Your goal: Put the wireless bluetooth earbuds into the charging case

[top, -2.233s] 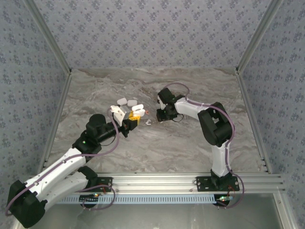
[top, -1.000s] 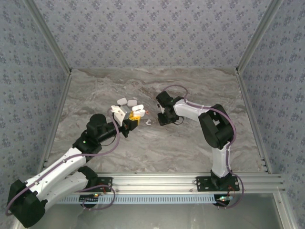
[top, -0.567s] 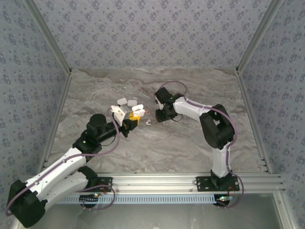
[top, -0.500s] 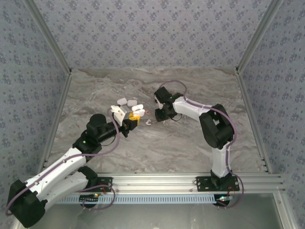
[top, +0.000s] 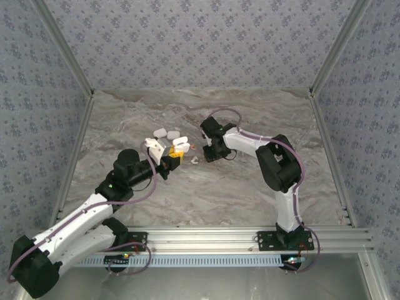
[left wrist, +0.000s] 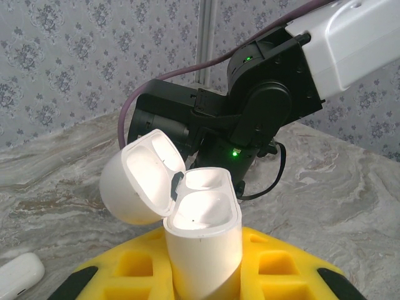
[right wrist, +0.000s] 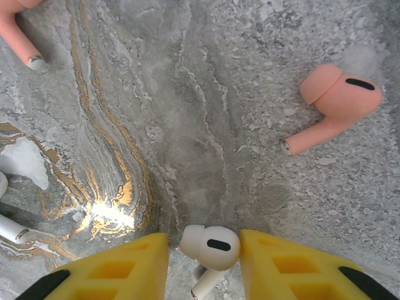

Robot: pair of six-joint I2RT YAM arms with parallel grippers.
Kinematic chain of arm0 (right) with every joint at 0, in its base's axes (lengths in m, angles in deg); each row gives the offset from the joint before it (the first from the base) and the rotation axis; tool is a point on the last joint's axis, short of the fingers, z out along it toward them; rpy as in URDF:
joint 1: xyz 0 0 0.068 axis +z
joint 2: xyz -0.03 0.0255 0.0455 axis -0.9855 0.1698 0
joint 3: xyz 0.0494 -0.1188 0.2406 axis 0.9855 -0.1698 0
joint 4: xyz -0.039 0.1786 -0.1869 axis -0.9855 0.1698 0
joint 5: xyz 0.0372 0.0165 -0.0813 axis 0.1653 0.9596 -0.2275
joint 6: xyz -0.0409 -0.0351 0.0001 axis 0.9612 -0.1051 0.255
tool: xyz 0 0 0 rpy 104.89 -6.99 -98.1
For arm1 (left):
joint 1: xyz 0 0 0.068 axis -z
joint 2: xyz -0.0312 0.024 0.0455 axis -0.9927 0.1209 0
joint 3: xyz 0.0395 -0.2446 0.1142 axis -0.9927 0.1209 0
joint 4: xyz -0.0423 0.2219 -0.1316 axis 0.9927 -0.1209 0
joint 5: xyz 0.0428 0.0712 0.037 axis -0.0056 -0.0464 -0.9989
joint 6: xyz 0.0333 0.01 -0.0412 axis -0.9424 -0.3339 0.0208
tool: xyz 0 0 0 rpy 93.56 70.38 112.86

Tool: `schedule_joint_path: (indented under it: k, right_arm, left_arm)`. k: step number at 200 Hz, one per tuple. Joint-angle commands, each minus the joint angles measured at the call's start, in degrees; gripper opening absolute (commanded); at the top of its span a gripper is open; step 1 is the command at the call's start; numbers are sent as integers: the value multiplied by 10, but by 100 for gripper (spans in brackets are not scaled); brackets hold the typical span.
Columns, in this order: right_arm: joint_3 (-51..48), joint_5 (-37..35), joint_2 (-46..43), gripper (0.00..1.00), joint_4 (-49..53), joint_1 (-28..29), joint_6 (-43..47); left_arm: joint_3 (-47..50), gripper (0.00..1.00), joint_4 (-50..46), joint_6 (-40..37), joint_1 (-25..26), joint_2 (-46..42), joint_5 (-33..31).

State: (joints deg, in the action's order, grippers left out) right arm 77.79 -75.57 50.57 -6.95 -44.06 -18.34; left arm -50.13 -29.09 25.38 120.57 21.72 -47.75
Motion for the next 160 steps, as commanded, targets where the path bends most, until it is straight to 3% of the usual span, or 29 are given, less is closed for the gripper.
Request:
schedule_joint_path:
  k: [1, 160]
  right_arm:
    - [6, -12, 9, 35, 16, 4, 7]
    - [1, -8, 20, 29, 4, 4, 19]
  left_arm:
    - [-6, 4, 7, -12, 3, -6, -3]
    - [-6, 4, 3, -10, 3, -6, -3]
